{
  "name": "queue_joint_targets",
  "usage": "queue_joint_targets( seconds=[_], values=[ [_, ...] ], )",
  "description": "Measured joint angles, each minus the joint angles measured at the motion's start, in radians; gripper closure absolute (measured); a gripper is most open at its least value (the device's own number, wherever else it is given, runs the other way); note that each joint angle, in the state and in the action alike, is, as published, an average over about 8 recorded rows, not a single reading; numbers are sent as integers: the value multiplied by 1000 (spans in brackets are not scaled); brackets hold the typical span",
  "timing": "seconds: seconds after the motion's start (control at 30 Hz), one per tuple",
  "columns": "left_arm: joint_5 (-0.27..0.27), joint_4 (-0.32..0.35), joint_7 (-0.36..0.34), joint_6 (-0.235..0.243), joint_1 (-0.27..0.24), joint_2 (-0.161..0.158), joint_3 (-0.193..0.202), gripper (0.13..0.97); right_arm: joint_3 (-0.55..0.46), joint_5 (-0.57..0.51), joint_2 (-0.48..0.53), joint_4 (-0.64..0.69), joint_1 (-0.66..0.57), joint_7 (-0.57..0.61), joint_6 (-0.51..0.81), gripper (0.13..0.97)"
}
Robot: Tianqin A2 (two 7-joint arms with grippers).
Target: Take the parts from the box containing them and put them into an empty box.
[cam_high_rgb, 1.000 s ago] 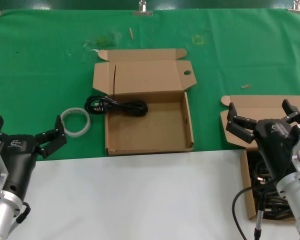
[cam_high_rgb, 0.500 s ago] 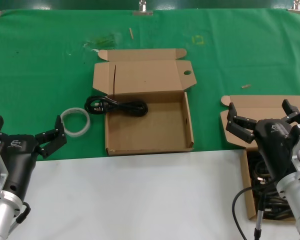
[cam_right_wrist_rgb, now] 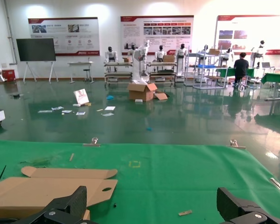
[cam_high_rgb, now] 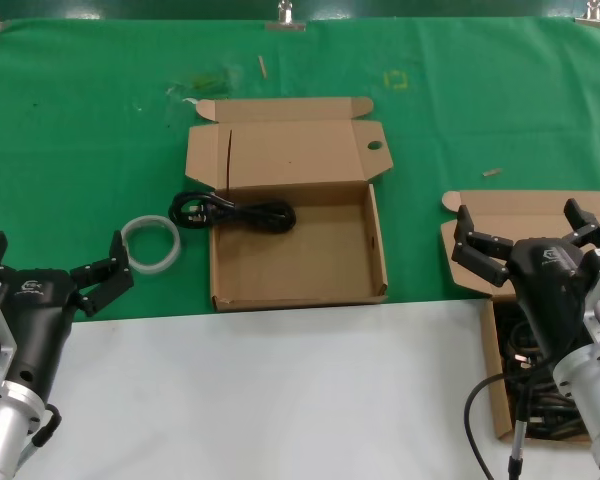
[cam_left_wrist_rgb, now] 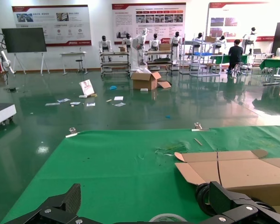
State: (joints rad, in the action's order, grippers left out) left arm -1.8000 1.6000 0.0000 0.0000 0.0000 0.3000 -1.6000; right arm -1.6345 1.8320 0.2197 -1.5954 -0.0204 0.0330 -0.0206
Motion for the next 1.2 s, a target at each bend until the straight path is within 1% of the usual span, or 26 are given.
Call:
queue_joint_targets(
  seconds=[1.2],
  values=[
    [0,0,0,0,0,0,0,132,0,0,0,0,0,0,0,129]
  ],
)
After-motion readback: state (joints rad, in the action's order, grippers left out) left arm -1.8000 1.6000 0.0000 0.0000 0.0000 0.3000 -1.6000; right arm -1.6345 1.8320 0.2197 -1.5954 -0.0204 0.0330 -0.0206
